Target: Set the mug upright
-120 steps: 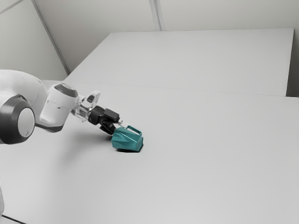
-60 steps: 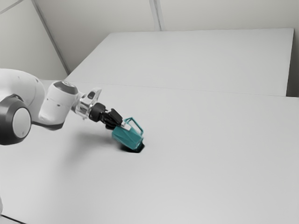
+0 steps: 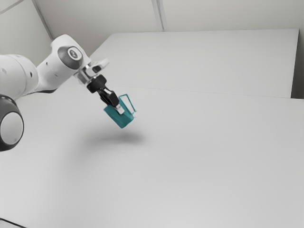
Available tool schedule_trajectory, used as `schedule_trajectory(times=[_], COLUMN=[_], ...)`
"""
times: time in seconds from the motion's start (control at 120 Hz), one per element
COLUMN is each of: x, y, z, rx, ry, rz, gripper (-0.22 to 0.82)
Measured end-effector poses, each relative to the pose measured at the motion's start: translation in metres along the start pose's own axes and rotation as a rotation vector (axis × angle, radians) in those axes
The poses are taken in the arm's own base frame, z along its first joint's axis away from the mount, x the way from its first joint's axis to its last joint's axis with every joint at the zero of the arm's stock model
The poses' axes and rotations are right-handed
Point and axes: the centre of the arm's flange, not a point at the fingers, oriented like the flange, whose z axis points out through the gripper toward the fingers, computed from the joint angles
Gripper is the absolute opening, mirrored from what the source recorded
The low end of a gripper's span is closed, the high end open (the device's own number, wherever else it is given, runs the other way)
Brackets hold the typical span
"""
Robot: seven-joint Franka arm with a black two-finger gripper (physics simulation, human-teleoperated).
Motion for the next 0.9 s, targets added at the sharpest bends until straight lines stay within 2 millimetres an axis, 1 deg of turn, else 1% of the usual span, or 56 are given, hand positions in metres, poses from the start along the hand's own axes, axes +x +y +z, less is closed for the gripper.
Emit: schedule_trajectory(times=[0.1, 0.233, 0.358, 0.608, 0.717, 0.8, 0.858, 0.9], x=[0.008, 0.016, 0.020, 0.017, 0.016, 0.018, 0.019, 0.024], y=[-0.004, -0.022, -0.036, -0.049, -0.051, -0.050, -0.048, -0.045], z=[0.003, 0.018, 0.043, 0.064, 0.067, 0.064, 0.056, 0.044], rx=[0.190, 0.349, 0.435, 0.493, 0.496, 0.501, 0.507, 0.516], ry=[-0.075, -0.110, -0.160, -0.192, -0.188, -0.179, -0.167, -0.151], rz=[0.052, 0.077, 0.094, 0.072, 0.056, 0.047, 0.041, 0.040], gripper=[-0.16, -0.16, -0.17, -0.16, 0.07, 0.24, 0.33, 0.38])
